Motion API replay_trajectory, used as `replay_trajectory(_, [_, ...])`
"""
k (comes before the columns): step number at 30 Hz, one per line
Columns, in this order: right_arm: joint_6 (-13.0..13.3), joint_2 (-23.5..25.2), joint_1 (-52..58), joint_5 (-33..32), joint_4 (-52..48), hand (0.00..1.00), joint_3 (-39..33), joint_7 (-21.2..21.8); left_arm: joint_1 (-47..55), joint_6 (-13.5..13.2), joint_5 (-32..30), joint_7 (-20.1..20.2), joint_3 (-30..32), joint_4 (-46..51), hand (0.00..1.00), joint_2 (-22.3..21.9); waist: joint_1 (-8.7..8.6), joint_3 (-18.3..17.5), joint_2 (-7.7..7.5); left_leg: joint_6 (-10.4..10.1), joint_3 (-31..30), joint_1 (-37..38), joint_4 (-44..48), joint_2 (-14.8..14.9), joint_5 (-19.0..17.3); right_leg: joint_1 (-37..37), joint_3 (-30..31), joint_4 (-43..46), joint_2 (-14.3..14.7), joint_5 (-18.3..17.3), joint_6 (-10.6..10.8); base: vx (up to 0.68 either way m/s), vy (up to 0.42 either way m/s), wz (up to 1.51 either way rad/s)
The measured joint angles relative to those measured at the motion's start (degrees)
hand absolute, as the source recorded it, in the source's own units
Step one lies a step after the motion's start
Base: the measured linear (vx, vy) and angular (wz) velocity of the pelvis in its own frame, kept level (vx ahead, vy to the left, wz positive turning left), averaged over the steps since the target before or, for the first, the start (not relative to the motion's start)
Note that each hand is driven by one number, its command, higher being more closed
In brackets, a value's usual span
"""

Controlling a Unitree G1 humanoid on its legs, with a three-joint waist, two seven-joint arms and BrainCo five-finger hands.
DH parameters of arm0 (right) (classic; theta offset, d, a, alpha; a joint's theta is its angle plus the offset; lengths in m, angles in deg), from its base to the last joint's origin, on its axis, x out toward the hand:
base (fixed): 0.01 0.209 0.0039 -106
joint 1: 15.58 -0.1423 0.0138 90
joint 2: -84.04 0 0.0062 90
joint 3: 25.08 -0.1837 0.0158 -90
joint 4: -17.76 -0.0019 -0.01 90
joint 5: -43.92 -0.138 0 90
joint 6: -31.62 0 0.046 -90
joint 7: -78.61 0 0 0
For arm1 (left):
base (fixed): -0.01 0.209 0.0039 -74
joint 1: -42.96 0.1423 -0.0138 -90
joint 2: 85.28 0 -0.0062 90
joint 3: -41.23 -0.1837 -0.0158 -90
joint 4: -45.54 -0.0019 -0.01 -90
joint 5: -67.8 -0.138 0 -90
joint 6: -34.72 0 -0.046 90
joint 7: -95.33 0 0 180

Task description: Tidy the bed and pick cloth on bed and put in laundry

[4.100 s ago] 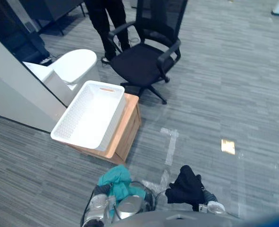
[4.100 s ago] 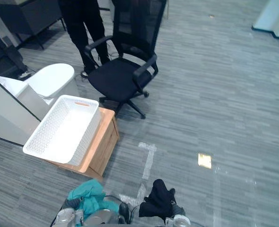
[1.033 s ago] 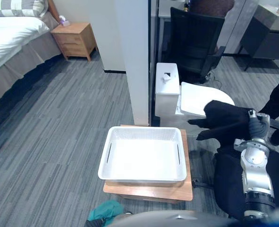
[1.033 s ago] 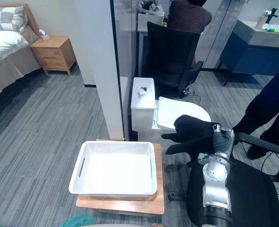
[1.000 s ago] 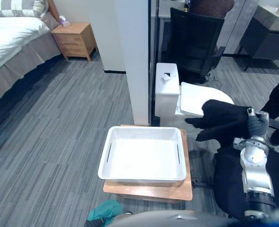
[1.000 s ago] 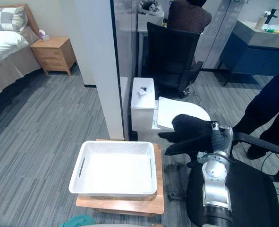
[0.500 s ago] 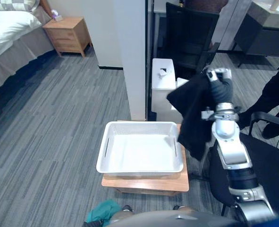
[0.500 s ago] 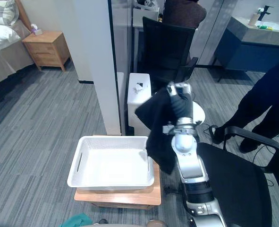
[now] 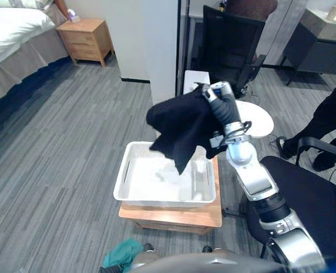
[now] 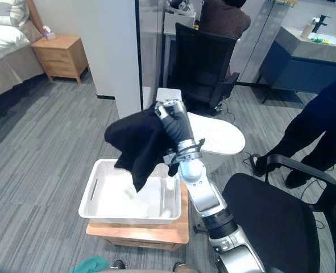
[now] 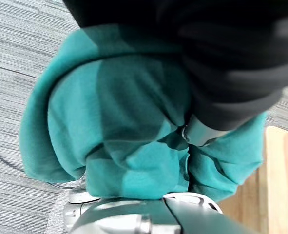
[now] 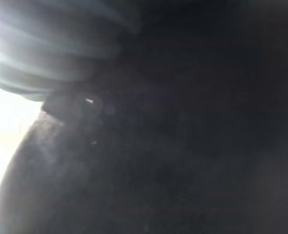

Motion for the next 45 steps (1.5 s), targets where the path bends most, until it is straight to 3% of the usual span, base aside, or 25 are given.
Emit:
replay_trajectory(6, [0.4,4.4,-1.5,0.0,7.7,1.00,9.5,2.4,-0.1,0.0,0.0,-0.5,-0.1,0.0,1.00,0.1,0.77,-0.2,-0.46,-0.6,-0.1,-0.8,0.0,1.0,0.6,-0.8,0.0,-0.1,1.0,0.4,-0.5,-0.01,-0.016,0.00])
replay_trajectory(14, [0.4,6.5,-6.8,0.0,17.0,1.00,11.6,2.6,-0.6,-0.3,0.0,-1.5,-2.0,0.0,1.00,0.6,1.67,0.1,-0.59,-1.0,-1.7,-2.9,0.0,1.3,1.1,-1.9,-1.3,-0.3,1.2,0.6,-0.7,-0.02,-0.011,0.09])
replay_trajectory(15, [0.4,6.8,-7.0,0.0,18.0,1.00,11.6,2.5,-0.9,-0.3,0.0,-1.5,-2.3,-0.1,1.00,0.7,1.86,0.6,0.00,-0.8,-1.8,-3.1,0.0,1.3,1.4,-2.0,-1.4,-0.3,1.3,0.7,-0.7,0.00,0.000,0.00])
replay_trajectory(16, [0.4,7.2,-8.0,0.0,19.2,1.00,11.5,2.4,-1.6,-0.3,0.0,-1.5,-3.0,-0.1,1.00,1.0,1.98,1.2,-0.72,-0.7,-1.8,-3.1,0.0,1.3,1.6,-2.1,-1.4,-0.2,1.3,0.7,-0.8,-0.03,-0.007,0.02])
replay_trajectory(18, [0.4,7.7,-9.2,0.1,21.0,1.00,11.3,2.2,-2.7,-0.3,0.1,-1.6,-4.0,-0.1,1.00,1.4,2.36,1.7,-0.22,-0.8,-2.0,-5.1,0.0,1.4,1.9,-4.0,-1.4,0.1,1.4,0.9,-0.9,-0.06,-0.012,0.03])
replay_trajectory(19, [0.4,7.9,-11.6,0.1,23.4,1.00,11.3,2.1,-4.8,-0.4,0.0,-1.6,-4.1,-0.1,1.00,1.6,2.77,3.2,-0.79,-0.9,-2.0,-6.2,0.0,1.6,2.3,-5.2,-1.5,0.1,1.6,1.5,-1.1,-0.07,-0.014,0.02])
replay_trajectory(23, [-0.1,7.9,-15.8,1.9,28.5,1.00,9.9,2.1,-7.7,-1.4,0.5,-1.8,-4.5,0.0,1.00,1.9,3.11,6.9,-0.27,-0.4,-3.2,-9.3,0.0,1.6,3.7,-8.1,-2.6,1.2,1.6,1.8,-1.2,-0.07,-0.014,0.16])
replay_trajectory(28, [-1.4,6.6,-24.6,2.6,35.8,1.00,3.1,1.0,-11.3,-2.2,0.5,-2.8,-6.3,0.1,1.00,2.7,3.27,11.4,0.78,-0.2,-3.6,-13.9,0.0,1.4,5.0,-13.8,-3.0,4.1,1.3,1.6,-1.3,-0.05,-0.010,0.07])
replay_trajectory(33, [-1.9,2.8,-29.6,3.8,36.7,1.00,-1.6,-0.7,-13.7,-3.8,0.5,-2.8,-8.7,0.6,1.00,2.8,3.13,13.5,2.72,0.4,-3.4,-18.4,0.1,0.9,6.0,-19.3,-2.8,6.2,0.7,1.6,-1.2,-0.01,0.000,0.01])
replay_trajectory(45, [-2.5,3.3,-29.2,4.0,36.6,1.00,-2.5,-3.1,-16.5,-5.0,0.5,-3.0,-10.9,2.6,1.00,2.5,2.82,16.5,5.61,0.3,-2.1,-20.1,0.2,0.9,6.3,-23.2,-1.1,8.8,0.8,0.9,-1.7,0.01,-0.003,-0.07])
